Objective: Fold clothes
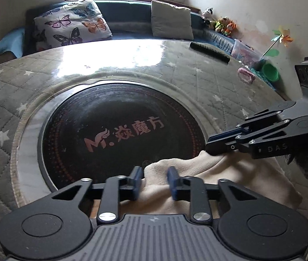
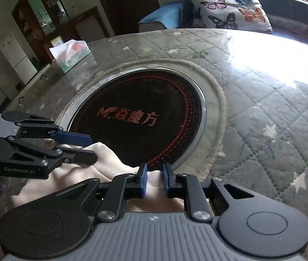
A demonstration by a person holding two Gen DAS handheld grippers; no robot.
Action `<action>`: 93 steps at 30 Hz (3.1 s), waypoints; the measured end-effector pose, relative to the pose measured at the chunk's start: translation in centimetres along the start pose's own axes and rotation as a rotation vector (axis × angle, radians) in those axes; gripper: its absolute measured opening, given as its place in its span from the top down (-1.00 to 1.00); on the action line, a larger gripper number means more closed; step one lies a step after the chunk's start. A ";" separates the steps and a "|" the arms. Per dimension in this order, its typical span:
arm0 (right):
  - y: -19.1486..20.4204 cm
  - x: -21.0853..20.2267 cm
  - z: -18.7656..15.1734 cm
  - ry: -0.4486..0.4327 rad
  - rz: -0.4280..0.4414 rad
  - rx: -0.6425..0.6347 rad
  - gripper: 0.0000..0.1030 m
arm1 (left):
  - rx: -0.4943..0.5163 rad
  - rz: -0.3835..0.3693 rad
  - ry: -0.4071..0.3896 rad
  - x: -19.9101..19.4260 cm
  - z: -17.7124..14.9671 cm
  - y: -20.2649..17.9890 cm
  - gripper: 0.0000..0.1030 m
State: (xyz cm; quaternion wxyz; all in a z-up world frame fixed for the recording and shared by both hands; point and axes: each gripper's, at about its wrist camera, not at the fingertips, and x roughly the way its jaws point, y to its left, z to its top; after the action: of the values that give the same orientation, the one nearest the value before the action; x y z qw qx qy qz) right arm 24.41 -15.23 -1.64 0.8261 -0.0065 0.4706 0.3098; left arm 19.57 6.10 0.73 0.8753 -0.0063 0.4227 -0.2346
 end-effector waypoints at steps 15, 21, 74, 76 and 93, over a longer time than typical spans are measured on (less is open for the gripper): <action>1.1 -1.3 -0.1 -0.152 -0.082 -0.042 0.85 | 0.009 0.079 -0.079 0.0 -0.4 -0.5 0.82; 3.3 -3.2 -0.9 -0.202 -0.062 -0.133 0.82 | -0.003 0.082 -0.086 0.2 -0.6 -0.2 0.82; 14.2 -5.1 -13.9 -0.275 -0.126 -0.468 0.67 | -0.023 0.224 -0.244 -8.6 -11.8 -5.1 -0.09; 14.4 -5.3 -13.5 -0.301 -0.118 -0.452 0.67 | -0.040 0.231 -0.257 -8.9 -12.0 -5.0 -0.12; 11.5 -6.4 -14.3 -0.284 -0.115 -0.314 0.34 | -0.135 0.284 -0.260 -10.2 -14.3 -3.4 -0.36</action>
State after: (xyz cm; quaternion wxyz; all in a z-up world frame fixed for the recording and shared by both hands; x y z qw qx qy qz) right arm 5.10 -13.54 -1.35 0.8893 -0.1182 0.2940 0.3297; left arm 2.15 9.96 -0.21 0.9444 -0.0358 0.3175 -0.0772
